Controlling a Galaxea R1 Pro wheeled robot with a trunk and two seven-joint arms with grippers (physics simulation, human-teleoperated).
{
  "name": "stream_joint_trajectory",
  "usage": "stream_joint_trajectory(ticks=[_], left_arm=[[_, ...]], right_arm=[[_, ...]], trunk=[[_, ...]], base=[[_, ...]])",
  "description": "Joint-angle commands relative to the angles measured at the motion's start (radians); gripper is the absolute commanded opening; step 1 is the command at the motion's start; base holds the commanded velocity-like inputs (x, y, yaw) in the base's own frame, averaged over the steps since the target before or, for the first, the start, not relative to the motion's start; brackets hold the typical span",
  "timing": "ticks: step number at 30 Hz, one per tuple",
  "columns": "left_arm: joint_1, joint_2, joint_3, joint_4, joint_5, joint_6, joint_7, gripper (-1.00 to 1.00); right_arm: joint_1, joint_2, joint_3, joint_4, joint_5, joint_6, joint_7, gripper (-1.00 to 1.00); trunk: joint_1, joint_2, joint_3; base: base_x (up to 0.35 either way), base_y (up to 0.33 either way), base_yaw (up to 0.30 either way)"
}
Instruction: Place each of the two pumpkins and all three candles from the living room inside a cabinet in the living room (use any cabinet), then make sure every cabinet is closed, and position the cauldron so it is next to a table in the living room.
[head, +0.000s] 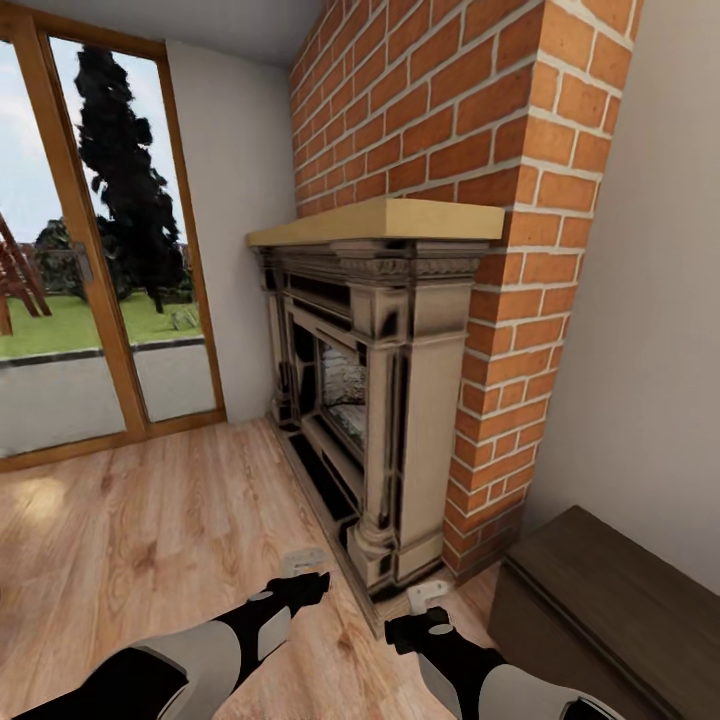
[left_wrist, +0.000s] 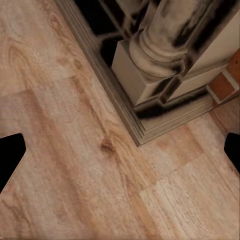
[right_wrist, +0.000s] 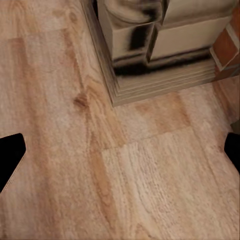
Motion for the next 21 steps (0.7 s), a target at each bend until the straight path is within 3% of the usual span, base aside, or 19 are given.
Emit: stream_joint_trajectory(ticks=[1, 10, 17, 21], left_arm=[[-0.002, -0.001, -0.008, 0.004, 0.007, -0.006, 0.001, 1.00], [0.000, 0.000, -0.007, 0.004, 0.007, -0.006, 0.003, 1.00], [0.000, 0.000, -0.007, 0.004, 0.007, -0.006, 0.004, 1.00], [0.000, 0.000, -0.007, 0.004, 0.007, -0.006, 0.003, 1.00]], right_arm=[[-0.001, 0.000, 0.007, -0.001, -0.006, 0.001, -0.005, 1.00], [-0.001, 0.000, 0.008, -0.001, -0.006, 0.002, -0.005, 1.00], [-0.001, 0.000, 0.008, -0.001, -0.006, 0.002, -0.005, 1.00], [-0.001, 0.000, 0.007, -0.001, -0.006, 0.003, -0.005, 1.00]], trunk=[[0.000, -0.001, -0.001], [0.000, -0.001, -0.001], [0.000, -0.001, 0.000], [0.000, -0.001, 0.001]], base=[[0.000, 0.000, 0.292], [0.027, 0.000, 0.292], [0.274, 0.000, 0.288], [0.330, 0.000, 0.116]])
